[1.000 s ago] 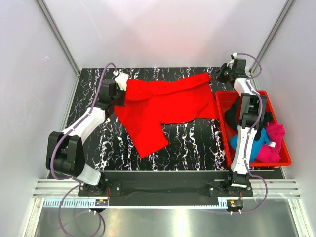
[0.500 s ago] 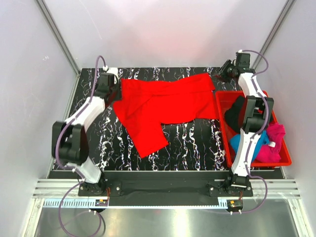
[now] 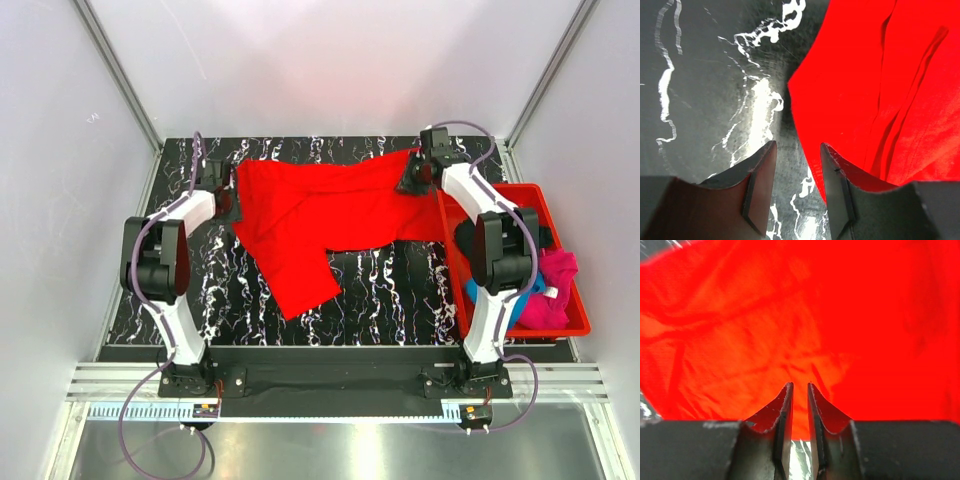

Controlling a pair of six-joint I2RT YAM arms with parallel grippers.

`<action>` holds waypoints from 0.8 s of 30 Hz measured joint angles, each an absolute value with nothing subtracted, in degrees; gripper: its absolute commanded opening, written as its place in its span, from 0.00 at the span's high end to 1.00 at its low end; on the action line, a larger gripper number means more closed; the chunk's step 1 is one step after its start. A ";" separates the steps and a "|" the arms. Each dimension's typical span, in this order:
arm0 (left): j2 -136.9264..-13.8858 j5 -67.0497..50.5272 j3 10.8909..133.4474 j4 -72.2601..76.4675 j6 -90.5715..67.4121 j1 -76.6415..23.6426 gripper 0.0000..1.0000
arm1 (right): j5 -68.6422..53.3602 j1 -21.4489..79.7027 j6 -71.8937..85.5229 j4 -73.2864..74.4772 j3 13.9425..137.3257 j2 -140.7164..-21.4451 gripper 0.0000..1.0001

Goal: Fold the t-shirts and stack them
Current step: Fold the tshirt

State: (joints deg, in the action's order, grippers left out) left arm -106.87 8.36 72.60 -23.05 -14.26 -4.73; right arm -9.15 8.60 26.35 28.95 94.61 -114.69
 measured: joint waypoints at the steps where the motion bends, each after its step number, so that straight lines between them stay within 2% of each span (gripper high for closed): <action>1: -107.44 8.01 72.62 -22.98 -14.48 -4.73 0.56 | -8.36 9.10 26.28 29.23 92.99 -114.02 0.76; 4: -109.80 7.20 73.47 -23.51 -14.59 -4.64 0.57 | -6.44 9.76 26.06 29.47 88.44 -111.90 0.77; 6: -111.72 6.92 74.74 -24.73 -14.59 -4.64 0.62 | -4.95 9.85 25.82 29.43 85.34 -110.52 0.77; 7: -112.75 6.81 75.77 -25.39 -14.57 -4.64 0.68 | -4.25 9.85 25.71 29.36 83.79 -109.93 0.78; 8: -113.32 6.63 76.93 -25.76 -14.52 -4.64 0.80 | -3.60 9.87 25.67 29.47 82.41 -109.58 0.79; 10: -114.32 6.20 78.59 -26.52 -14.20 -4.58 0.91 | -2.55 9.87 25.58 29.28 80.23 -109.45 0.81; 11: -114.76 6.00 79.05 -26.74 -14.06 -4.51 1.00 | -1.98 9.93 25.47 29.30 78.89 -109.45 0.82; 19: -114.93 5.85 79.42 -27.59 -12.99 -3.01 1.00 | 3.11 10.79 25.52 29.39 74.61 -109.25 0.86; 24: -114.76 6.07 79.42 -28.25 -12.14 -1.10 1.00 | 5.48 12.12 25.47 29.17 74.17 -109.25 0.92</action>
State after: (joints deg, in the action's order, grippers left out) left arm -114.76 6.07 79.42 -28.25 -12.14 -1.10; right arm 5.48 12.12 25.47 29.17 74.17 -109.25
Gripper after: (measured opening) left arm 0.012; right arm 0.099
